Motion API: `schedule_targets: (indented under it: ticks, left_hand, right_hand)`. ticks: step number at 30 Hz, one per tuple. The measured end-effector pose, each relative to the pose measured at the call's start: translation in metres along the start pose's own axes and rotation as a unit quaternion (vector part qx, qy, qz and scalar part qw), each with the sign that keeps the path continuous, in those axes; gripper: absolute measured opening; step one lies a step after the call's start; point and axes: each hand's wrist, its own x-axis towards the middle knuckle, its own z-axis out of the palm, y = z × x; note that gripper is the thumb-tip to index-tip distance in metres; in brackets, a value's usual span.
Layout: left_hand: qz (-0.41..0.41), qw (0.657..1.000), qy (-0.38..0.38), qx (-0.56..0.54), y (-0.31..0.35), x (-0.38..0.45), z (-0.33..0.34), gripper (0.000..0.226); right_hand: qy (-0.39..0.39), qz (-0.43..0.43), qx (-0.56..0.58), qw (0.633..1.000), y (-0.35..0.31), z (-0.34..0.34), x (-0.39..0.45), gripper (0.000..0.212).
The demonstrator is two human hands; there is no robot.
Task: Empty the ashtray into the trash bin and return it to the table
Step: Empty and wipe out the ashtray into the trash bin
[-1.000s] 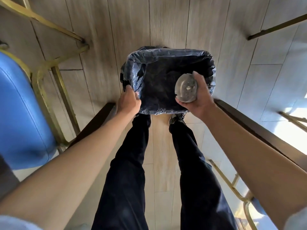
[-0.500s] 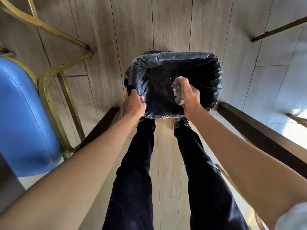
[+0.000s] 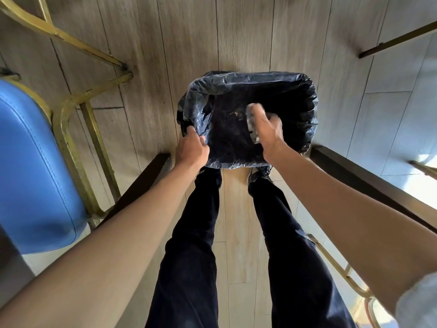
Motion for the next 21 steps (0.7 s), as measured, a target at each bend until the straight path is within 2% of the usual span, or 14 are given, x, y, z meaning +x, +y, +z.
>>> schedule_targets:
  ticks: [4, 8, 12, 16, 21]
  left_hand:
    - [-0.004, 1.0, 0.001, -0.001, -0.001, 0.001, 0.001, 0.026]
    - [-0.003, 1.0, 0.001, -0.007, -0.001, 0.001, 0.002, 0.026]
    - [-0.007, 1.0, 0.001, -0.013, -0.001, 0.001, 0.002, 0.026]
    - [-0.01, 1.0, 0.003, -0.01, -0.001, 0.0, 0.002, 0.026]
    - [-0.007, 1.0, 0.003, -0.017, 0.0, 0.0, 0.002, 0.023]
  right_hand:
    - [0.023, -0.026, -0.038, 0.999, -0.002, -0.004, -0.009, 0.077]
    - [0.023, -0.151, -0.183, 0.971, 0.0, -0.008, -0.013, 0.079]
    - [-0.001, -0.222, -0.224, 0.949, 0.006, -0.007, -0.015, 0.092]
    - [0.01, -0.255, -0.216, 0.943, 0.012, -0.004, -0.019, 0.101]
    - [0.029, -0.302, -0.203, 0.931, 0.016, 0.0, -0.026, 0.093]
